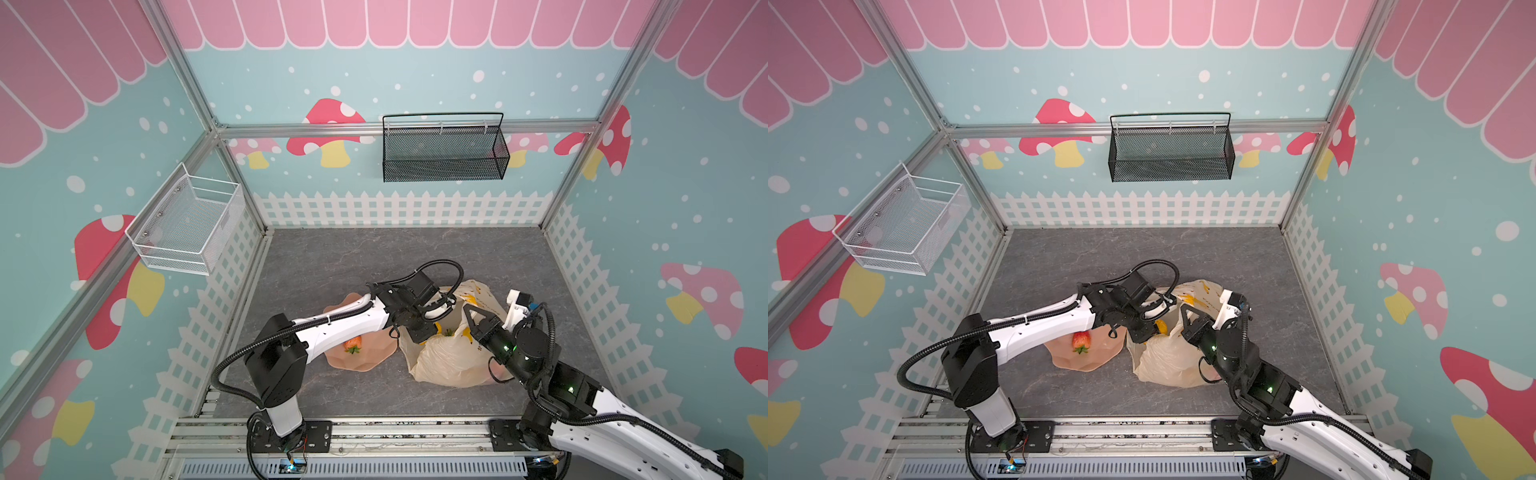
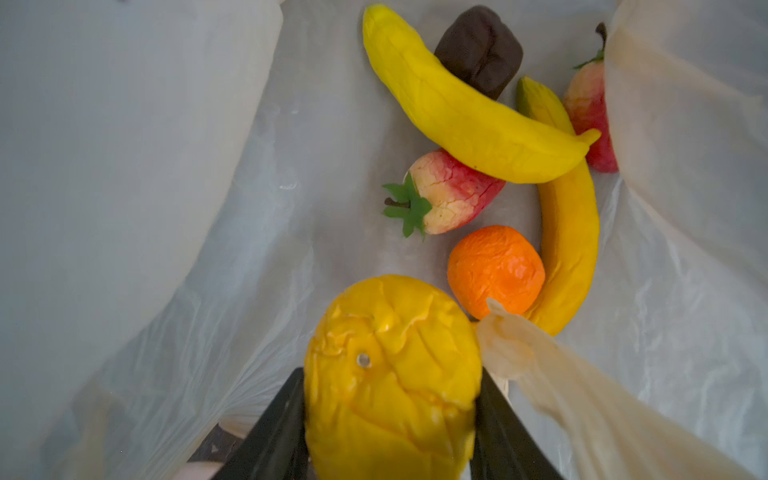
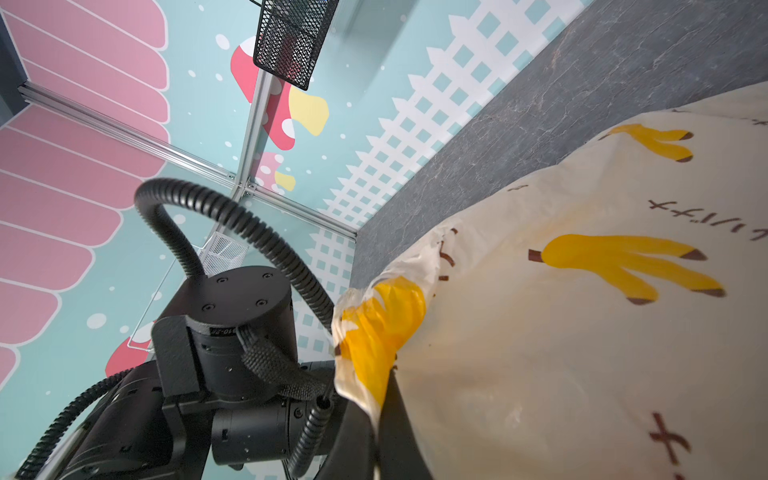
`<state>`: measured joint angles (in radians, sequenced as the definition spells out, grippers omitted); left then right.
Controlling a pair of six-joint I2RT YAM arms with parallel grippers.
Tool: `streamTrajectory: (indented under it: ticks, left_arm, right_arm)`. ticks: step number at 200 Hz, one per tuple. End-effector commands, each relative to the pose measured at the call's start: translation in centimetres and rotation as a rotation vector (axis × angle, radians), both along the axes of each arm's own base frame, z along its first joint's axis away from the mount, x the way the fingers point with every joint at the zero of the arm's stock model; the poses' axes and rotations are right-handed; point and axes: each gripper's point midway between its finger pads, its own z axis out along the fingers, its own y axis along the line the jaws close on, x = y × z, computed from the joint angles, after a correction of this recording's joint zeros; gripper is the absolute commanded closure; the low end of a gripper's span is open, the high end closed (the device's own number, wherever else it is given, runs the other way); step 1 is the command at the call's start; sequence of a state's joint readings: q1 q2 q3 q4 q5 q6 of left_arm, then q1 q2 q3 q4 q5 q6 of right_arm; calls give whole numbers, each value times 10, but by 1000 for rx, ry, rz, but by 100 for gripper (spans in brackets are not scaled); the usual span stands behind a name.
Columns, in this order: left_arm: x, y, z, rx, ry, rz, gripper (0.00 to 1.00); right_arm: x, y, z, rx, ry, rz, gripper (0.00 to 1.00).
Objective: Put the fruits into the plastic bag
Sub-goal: 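Lower the lemon into the bag held open by the right gripper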
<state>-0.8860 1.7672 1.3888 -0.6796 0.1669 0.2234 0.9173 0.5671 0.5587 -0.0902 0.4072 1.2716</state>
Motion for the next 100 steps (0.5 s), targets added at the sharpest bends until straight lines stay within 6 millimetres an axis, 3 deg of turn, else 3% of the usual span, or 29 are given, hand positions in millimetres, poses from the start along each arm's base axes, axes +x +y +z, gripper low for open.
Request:
streamTrajectory:
  ticks: [1,33,100]
  left_arm:
    - [12,-20,9,-96,44,40,72]
    - [19,-39,8,-144,101,83,72]
    - [-9,-72,19,-231,240,73,72]
  right_arm:
    - [-2,-1,13,30,-21,5,100]
    - [-2,0,12,30,-18,12,100]
    - [-2,1,12,34,-19,13,100]
